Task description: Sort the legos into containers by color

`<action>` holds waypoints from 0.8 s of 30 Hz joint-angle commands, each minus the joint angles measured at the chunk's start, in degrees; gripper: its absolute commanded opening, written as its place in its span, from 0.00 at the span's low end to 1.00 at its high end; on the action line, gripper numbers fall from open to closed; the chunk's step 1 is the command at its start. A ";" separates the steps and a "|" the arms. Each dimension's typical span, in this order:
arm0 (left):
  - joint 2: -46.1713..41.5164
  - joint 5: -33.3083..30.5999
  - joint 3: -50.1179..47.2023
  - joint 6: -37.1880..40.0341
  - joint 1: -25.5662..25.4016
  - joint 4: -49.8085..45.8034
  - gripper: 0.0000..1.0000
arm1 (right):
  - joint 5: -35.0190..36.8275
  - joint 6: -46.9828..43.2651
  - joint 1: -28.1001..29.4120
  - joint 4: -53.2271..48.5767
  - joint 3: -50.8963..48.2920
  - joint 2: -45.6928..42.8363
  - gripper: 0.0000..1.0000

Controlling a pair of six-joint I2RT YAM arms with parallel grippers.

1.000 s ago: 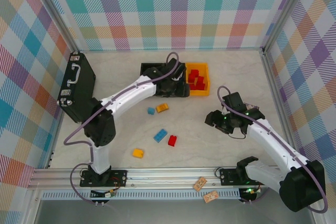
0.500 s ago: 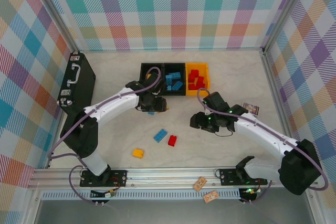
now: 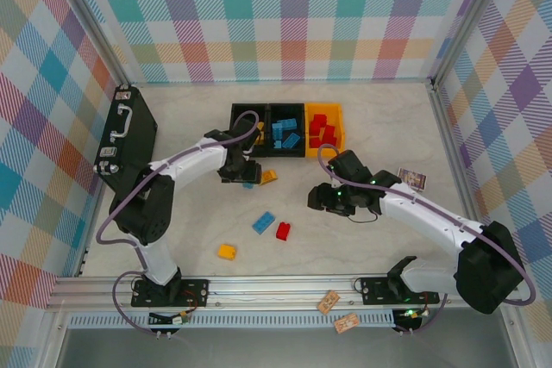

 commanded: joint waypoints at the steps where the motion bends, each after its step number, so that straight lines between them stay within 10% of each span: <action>1: 2.06 0.99 2.01 2.06 0.20 -0.68 0.63 | 0.65 0.60 0.29 -0.08 1.73 0.68 0.54; 24: 2.91 -0.17 1.96 1.82 0.20 -1.49 0.33 | 1.04 -0.04 0.28 -1.34 2.15 1.36 0.54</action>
